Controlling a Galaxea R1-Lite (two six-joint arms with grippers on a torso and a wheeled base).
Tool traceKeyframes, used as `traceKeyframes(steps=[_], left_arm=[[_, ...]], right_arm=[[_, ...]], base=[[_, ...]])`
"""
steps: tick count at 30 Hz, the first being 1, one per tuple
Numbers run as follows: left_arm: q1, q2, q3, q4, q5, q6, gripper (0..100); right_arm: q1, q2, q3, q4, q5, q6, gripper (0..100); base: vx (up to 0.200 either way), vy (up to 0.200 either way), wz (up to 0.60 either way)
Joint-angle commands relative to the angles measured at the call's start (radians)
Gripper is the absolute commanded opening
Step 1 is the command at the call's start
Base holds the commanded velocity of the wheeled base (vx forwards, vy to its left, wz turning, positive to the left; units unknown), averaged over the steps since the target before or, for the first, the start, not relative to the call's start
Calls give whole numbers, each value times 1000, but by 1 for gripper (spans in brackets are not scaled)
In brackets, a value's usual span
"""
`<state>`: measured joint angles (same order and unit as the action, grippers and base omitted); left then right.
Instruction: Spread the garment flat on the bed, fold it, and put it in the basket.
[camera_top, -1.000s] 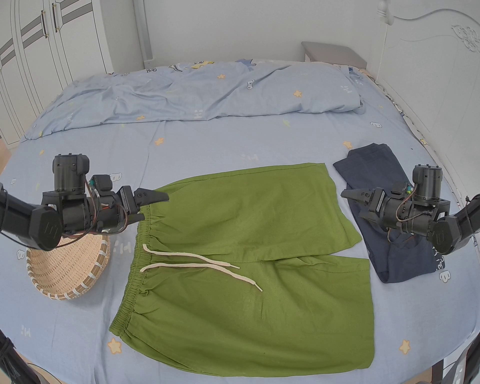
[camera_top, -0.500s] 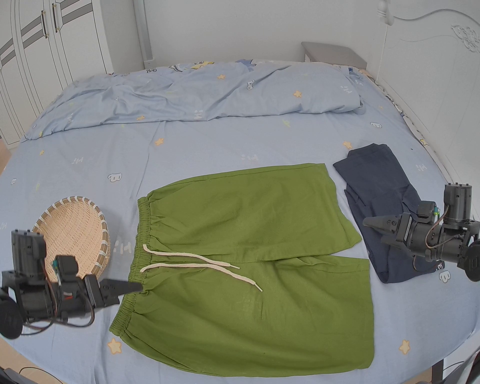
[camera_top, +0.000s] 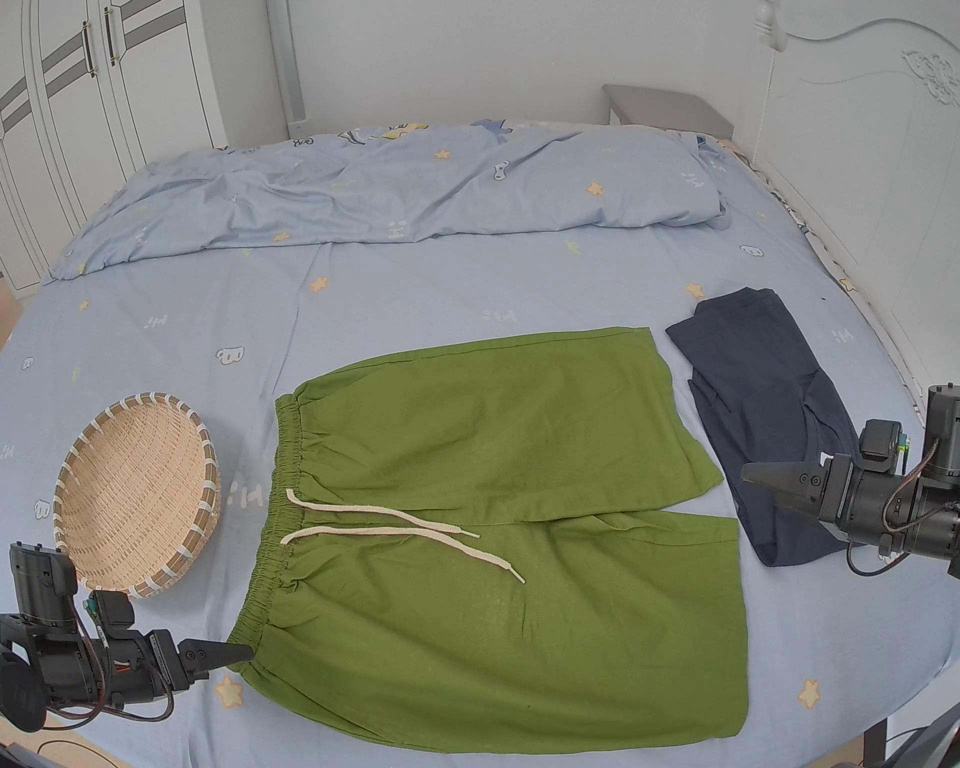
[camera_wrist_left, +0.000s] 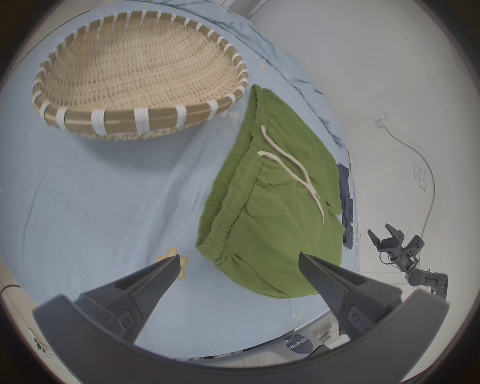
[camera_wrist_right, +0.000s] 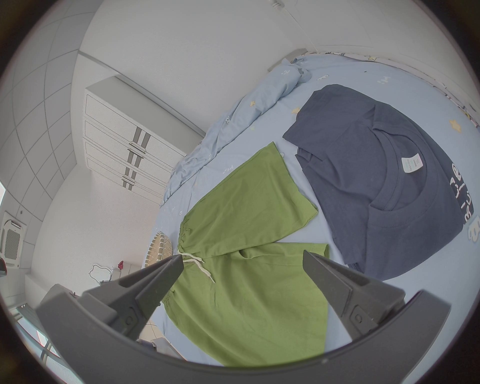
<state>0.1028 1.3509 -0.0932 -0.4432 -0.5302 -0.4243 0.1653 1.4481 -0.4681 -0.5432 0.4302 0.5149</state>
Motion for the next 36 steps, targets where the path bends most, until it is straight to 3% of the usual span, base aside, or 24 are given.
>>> traceKeyframes(steps=[1, 8, 9, 23, 29, 34, 36], left_arm=[[2, 149, -14, -8, -10, 2, 100], [-2, 340, -76, -101, -70, -1, 100], [-3, 343, -76, -117, -70, -7, 0], [0, 333, -54, -137, -70, -1, 0], [12, 274, -26, -138, -71, -2, 0], [12, 277, -36, -144, -70, -4, 0], [12, 277, -36, -149, -70, -5, 0]], right_arm=[[13, -15, 5, 0, -1, 1, 100], [13, -17, 3, -1, -2, 1, 100], [13, -17, 3, -1, -1, 1, 100], [11, -17, 17, 0, -2, 1, 100], [-41, -60, 111, 66, -2, -6, 100], [-75, -170, 238, 296, 1, -185, 100], [-75, -198, 263, 328, 9, -210, 100]], base=[[0, 0, 0], [0, 0, 0], [0, 0, 0], [0, 0, 0], [0, 0, 0], [0, 0, 0], [0, 0, 0]])
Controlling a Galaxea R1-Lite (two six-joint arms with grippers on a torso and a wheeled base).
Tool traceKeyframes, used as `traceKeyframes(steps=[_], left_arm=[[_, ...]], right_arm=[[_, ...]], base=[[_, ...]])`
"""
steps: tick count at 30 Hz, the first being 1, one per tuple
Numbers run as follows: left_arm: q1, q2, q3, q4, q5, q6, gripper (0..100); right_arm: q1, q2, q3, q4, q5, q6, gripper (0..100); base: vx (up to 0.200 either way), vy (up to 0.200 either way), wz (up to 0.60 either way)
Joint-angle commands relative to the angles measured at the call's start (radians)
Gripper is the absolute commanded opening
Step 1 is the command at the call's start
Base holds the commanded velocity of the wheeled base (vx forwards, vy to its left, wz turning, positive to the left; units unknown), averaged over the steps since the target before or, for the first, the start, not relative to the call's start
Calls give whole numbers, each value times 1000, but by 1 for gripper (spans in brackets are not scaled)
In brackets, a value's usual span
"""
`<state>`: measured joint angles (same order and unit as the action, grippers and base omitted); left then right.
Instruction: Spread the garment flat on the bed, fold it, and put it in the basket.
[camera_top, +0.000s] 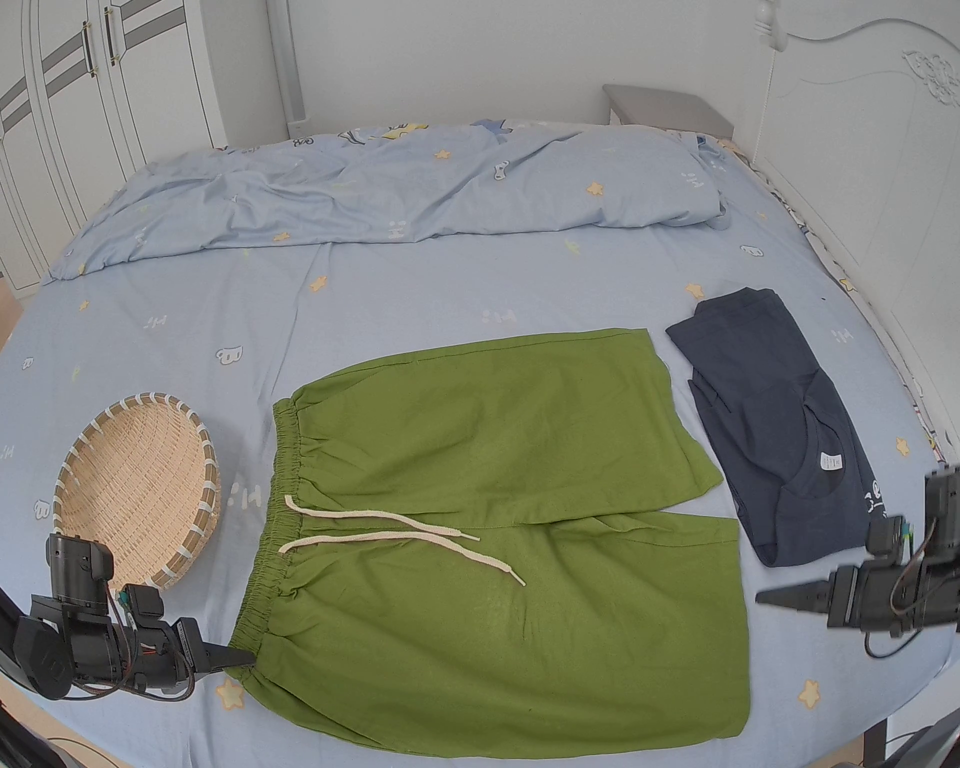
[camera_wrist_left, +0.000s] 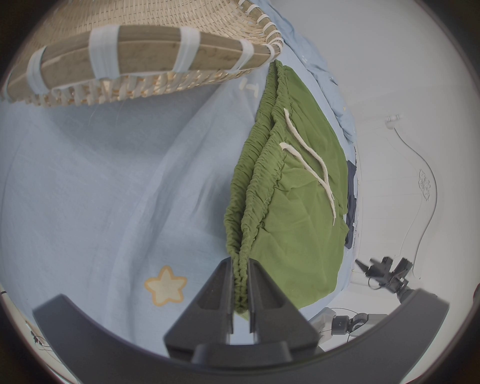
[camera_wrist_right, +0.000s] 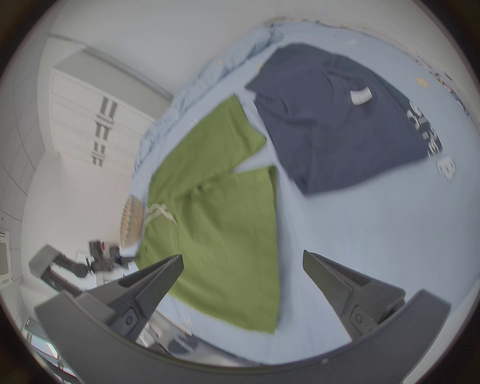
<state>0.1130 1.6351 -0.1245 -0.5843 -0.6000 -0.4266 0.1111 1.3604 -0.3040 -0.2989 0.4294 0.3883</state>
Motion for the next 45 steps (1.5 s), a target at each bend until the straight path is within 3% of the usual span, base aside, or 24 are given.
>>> traceKeyframes(steps=[1, 7, 12, 17, 30, 38, 45], left_arm=[[4, -8, -4, -16, 0, -6, 0], [5, -11, -3, -23, 0, -12, 0], [5, -17, 2, -25, 2, -27, 0], [2, -15, -4, -25, 0, -27, 0], [1, -11, -23, -25, 2, -27, 0], [2, -9, -30, -25, 2, -27, 0], [4, -8, -38, -25, 2, -27, 0]], right_arm=[[-7, -153, 141, 129, 14, -106, 100], [32, -172, 206, 141, 40, -111, 100], [102, -67, 258, 84, 51, -128, 100], [104, 123, 304, -94, 51, -178, 100], [107, 335, 304, -221, 52, -212, 100], [121, 473, 304, -359, 101, -206, 100], [160, 499, 304, -376, 150, -184, 100]], base=[[0, 0, 0], [0, 0, 0], [0, 0, 0], [0, 0, 0], [0, 0, 0], [0, 0, 0], [0, 0, 0]])
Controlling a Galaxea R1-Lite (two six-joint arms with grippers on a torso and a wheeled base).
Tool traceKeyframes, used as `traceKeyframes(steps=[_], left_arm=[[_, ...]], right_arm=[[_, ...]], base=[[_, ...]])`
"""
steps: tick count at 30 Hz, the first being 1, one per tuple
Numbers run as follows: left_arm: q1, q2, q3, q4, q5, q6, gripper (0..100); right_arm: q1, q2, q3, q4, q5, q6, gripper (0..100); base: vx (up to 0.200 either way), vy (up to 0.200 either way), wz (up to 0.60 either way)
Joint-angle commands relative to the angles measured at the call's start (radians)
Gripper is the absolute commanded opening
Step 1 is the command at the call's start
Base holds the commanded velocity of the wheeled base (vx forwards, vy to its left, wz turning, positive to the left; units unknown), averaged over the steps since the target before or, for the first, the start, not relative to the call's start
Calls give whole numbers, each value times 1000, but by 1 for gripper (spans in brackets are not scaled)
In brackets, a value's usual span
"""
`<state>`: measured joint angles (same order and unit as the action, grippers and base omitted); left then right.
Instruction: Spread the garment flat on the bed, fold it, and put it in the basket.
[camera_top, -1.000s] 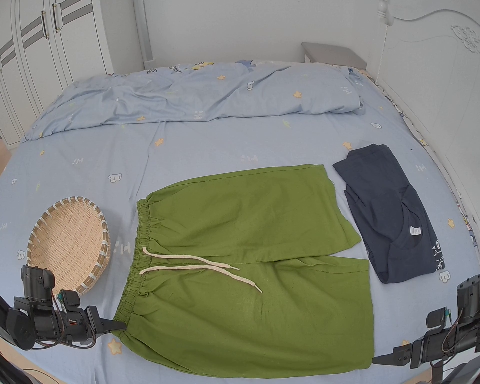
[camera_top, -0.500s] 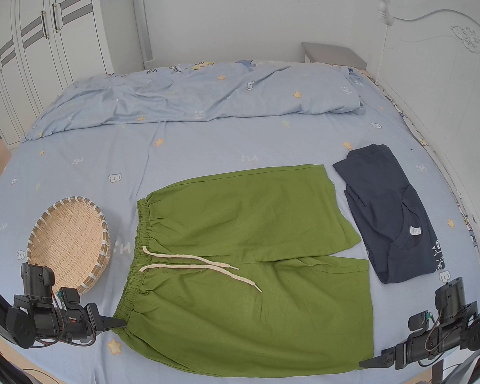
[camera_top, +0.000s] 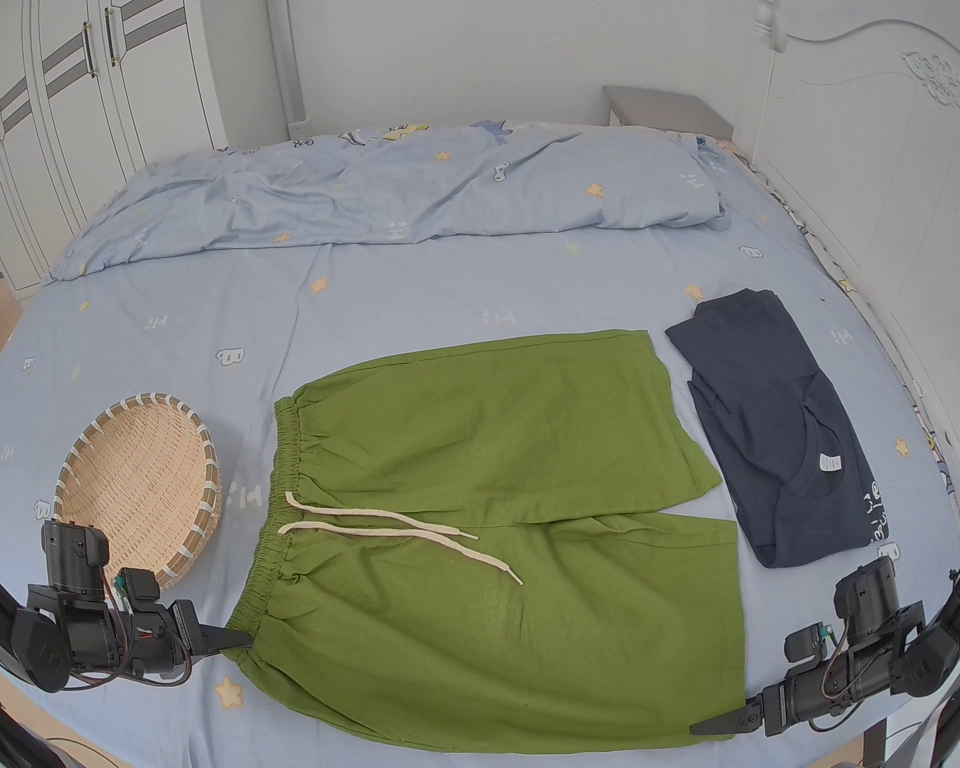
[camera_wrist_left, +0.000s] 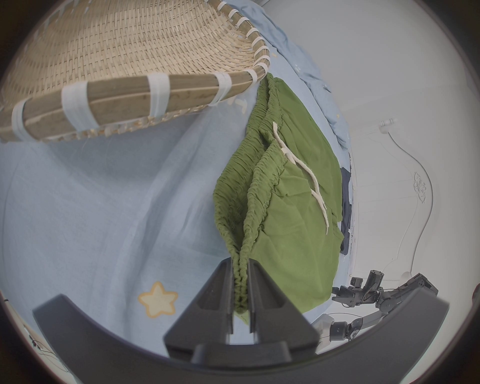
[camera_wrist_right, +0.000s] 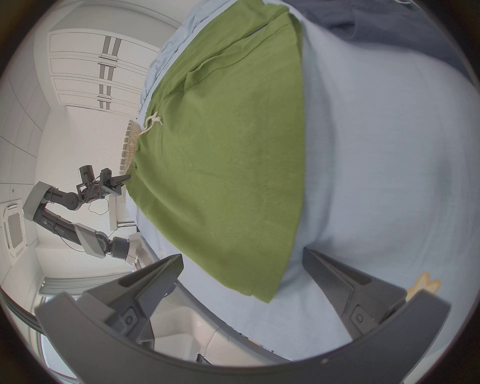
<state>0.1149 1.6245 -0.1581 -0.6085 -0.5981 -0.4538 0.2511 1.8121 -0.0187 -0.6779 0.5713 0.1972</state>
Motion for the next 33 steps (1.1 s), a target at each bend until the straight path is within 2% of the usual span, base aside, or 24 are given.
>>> traceKeyframes(steps=[1, 3, 12, 17, 24, 25, 33], left_arm=[[2, 3, -6, 0, 0, 0, 0], [0, 2, -6, 0, 0, 0, 0], [-1, 0, -5, 0, 0, 0, 0], [0, -2, -3, 0, 0, 0, 0], [-1, -3, 2, 0, 0, 0, 0], [-1, -3, 2, 0, 0, 0, 0], [2, 0, 2, 1, 0, 0, 0]], right_arm=[[30, 44, 19, -3, 30, 16, 100], [48, 46, 19, -20, 64, 36, 100], [51, 46, 19, -29, 70, 45, 100], [31, 32, 19, -29, 122, 70, 100], [30, 35, 19, -28, 124, 71, 100], [30, 36, 19, -28, 124, 71, 0], [27, 30, 19, 4, 117, 68, 0]], base=[[0, 0, 0], [0, 0, 0], [0, 0, 0], [0, 0, 0], [0, 0, 0], [0, 0, 0], [0, 0, 0]])
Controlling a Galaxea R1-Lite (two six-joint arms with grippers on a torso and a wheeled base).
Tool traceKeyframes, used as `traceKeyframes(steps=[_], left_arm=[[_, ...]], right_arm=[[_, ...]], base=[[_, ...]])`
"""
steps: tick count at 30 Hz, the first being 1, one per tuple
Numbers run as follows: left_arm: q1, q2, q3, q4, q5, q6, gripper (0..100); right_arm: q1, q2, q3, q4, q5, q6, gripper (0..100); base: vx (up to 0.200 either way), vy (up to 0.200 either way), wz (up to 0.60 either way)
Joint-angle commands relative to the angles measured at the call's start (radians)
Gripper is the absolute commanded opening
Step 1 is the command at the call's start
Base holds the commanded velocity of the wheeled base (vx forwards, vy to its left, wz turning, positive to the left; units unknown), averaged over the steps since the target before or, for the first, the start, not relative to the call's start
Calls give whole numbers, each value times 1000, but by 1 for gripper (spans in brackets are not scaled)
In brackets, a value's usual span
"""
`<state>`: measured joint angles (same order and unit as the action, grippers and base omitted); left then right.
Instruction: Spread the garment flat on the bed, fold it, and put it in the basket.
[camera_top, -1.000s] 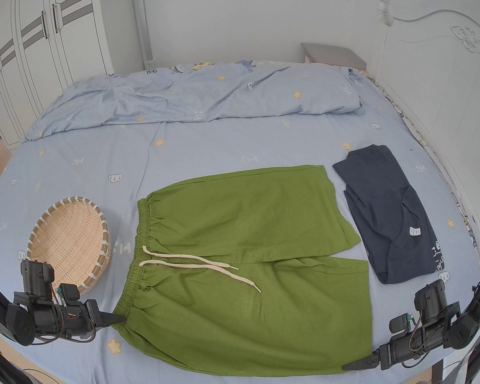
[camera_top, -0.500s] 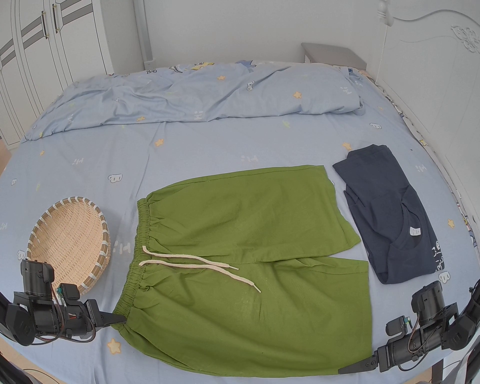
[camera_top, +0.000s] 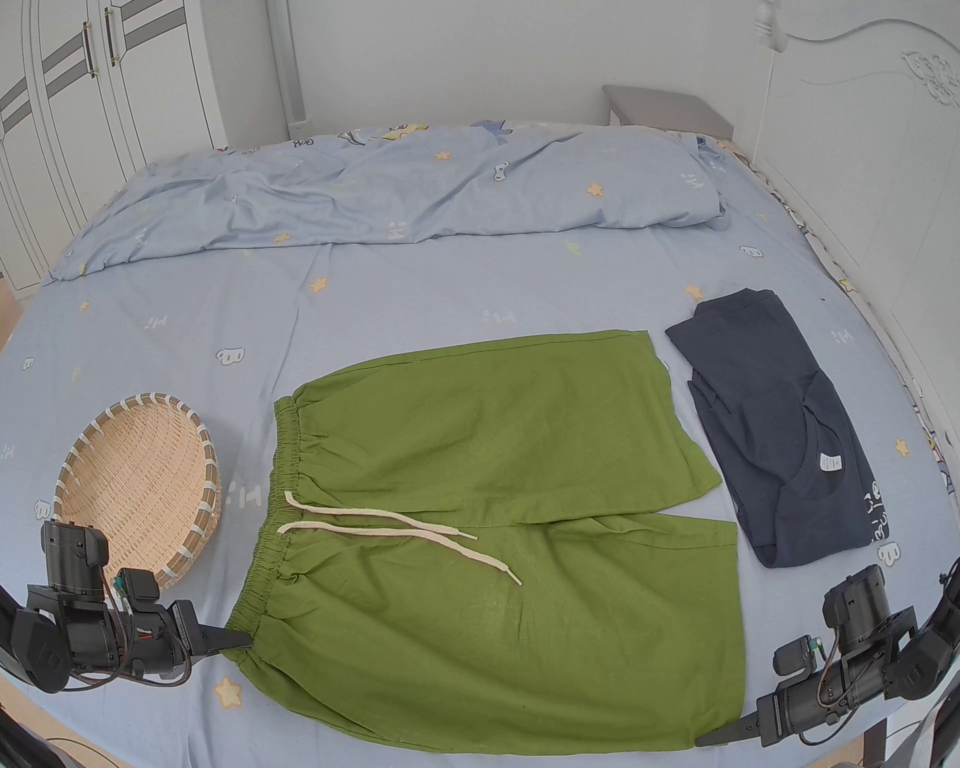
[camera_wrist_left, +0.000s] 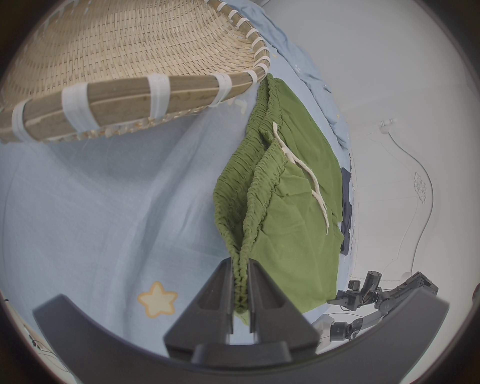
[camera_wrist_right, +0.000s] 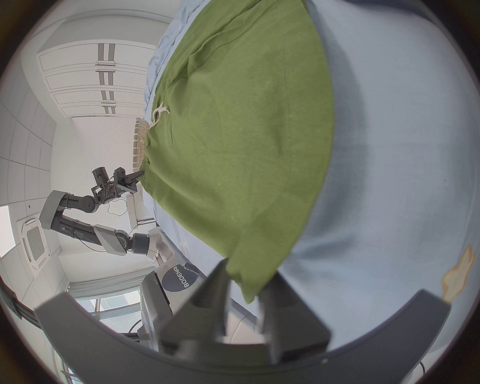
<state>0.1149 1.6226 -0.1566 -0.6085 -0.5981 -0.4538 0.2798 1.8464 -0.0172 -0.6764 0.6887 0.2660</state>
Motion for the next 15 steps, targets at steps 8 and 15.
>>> traceKeyframes(steps=[8, 15], left_arm=[[2, -3, 15, 1, 0, 0, 0], [-6, -66, 12, 6, -2, -34, 0]], right_arm=[[-60, -118, 17, 155, 3, -13, 0], [-77, -263, 6, 153, -2, 4, 0]], base=[[0, 0, 0], [0, 0, 0]])
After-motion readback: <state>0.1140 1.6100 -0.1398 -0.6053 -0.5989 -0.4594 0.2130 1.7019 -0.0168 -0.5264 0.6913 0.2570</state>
